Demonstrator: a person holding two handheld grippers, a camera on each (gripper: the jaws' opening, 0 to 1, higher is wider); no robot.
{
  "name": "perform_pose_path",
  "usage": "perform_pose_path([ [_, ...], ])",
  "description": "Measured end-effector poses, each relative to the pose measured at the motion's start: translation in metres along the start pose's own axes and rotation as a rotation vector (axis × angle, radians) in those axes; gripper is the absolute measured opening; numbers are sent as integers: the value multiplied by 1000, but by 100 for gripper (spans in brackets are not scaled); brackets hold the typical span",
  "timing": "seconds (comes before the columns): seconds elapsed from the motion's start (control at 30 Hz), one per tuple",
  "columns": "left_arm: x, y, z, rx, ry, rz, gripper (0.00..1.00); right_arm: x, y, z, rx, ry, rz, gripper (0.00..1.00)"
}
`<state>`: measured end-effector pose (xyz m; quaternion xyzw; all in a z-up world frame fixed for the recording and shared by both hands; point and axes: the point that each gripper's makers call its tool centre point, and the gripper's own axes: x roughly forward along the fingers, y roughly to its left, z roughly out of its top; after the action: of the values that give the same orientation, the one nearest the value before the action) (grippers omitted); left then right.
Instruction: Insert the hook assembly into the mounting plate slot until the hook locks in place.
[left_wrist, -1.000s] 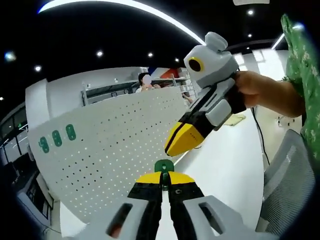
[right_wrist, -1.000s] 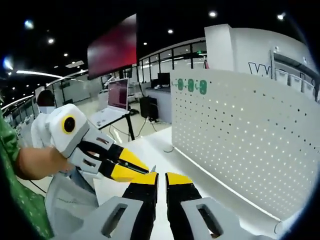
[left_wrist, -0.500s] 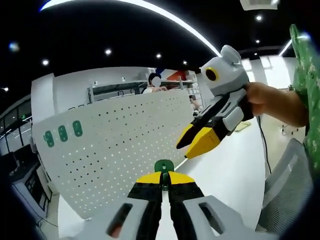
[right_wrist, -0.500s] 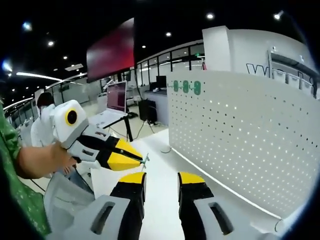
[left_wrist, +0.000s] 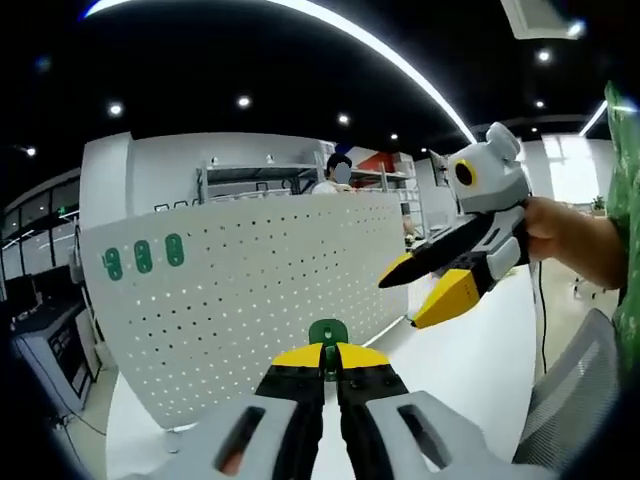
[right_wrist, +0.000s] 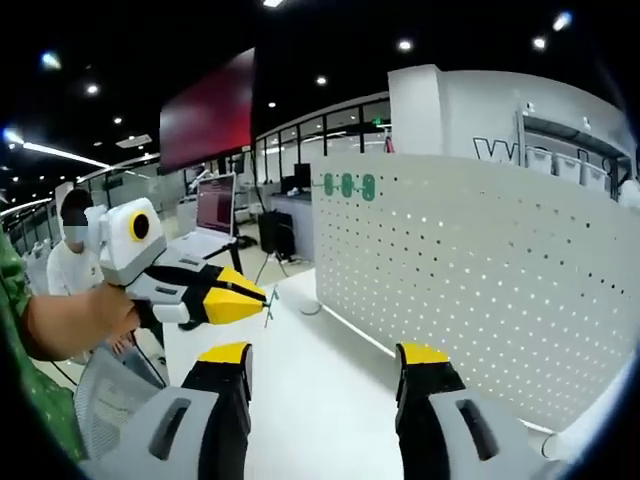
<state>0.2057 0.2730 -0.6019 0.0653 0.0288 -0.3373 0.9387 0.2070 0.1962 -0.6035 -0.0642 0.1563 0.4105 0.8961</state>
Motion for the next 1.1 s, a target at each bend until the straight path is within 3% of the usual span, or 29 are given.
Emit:
perform_pose_path([
  [0.1,1,3,2,-30,-9,14,3,-3,-4,1,1,-28,-28,67],
  [0.53,9,13,8,-72,-22,74,3,-28,-12,12,-47,-107,-112,76],
  [0.83,21,26,32,-85,-77,124,3,-34,-19,12,-35,-118,-131,76],
  [1.1,36,59,65,-93,-152,226,3,-34,-21,9,-24,-118,-133,77],
])
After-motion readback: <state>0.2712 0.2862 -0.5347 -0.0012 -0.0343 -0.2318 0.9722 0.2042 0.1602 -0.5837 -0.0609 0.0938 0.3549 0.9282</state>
